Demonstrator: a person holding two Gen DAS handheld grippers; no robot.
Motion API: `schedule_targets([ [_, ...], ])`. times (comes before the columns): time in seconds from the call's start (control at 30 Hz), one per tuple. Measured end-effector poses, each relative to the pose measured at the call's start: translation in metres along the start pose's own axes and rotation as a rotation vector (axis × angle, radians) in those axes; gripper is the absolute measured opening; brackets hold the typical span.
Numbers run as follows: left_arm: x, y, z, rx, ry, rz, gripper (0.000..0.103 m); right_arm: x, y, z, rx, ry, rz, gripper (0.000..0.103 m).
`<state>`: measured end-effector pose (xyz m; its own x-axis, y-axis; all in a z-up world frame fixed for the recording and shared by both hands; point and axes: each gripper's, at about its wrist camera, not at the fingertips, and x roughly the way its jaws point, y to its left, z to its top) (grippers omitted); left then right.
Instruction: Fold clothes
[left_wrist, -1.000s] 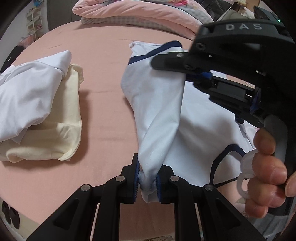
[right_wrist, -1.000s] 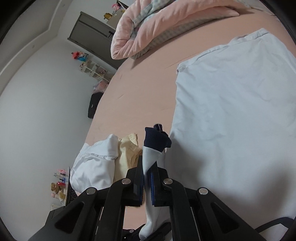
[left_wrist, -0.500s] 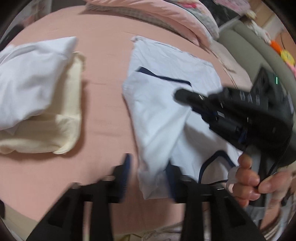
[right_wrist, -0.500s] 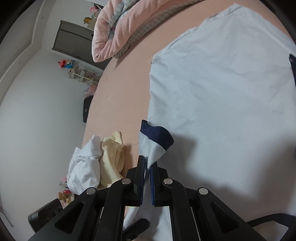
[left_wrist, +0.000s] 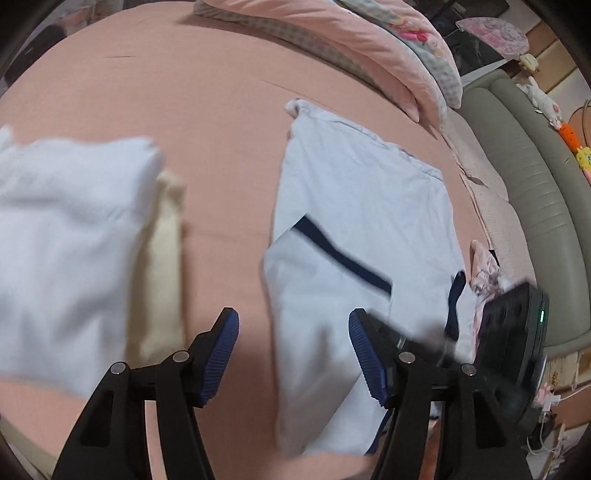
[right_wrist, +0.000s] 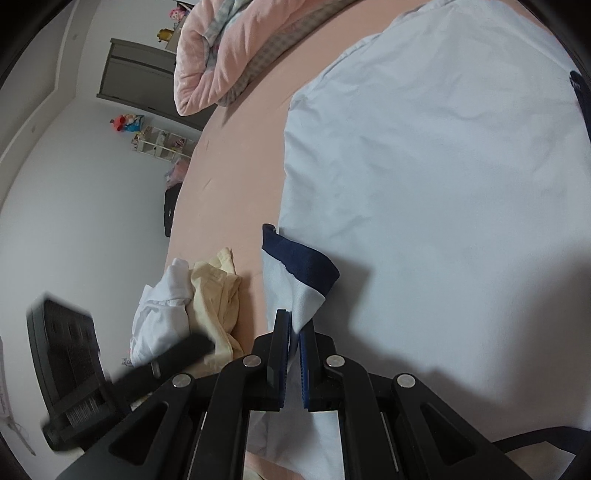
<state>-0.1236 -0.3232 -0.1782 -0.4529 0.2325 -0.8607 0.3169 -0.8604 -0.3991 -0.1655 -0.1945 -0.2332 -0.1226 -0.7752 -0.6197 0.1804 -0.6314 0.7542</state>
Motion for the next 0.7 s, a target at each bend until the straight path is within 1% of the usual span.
schedule_targets([
  [0.17,0.013,-0.001,0.02,-0.034,0.019,-0.014,0.06,0.0,-0.003,0.0,0.007,0.006,0.01,0.004],
  [0.2,0.015,0.0,0.023,-0.042,0.023,-0.025,0.06,0.0,-0.004,0.001,0.007,0.007,0.011,0.004],
  [0.33,0.021,0.007,0.031,-0.075,0.051,-0.112,0.06,0.002,-0.007,0.001,0.02,0.014,0.02,0.004],
  [0.43,0.03,0.011,0.036,-0.106,0.08,-0.137,0.06,0.003,-0.005,0.002,-0.006,0.014,0.016,0.004],
  [0.53,0.04,0.011,0.04,-0.107,0.108,-0.13,0.06,0.005,-0.003,0.001,-0.026,0.017,0.007,0.004],
  [0.7,0.058,0.007,0.046,-0.095,0.161,-0.107,0.06,0.007,-0.006,0.002,-0.014,0.026,0.012,0.004],
])
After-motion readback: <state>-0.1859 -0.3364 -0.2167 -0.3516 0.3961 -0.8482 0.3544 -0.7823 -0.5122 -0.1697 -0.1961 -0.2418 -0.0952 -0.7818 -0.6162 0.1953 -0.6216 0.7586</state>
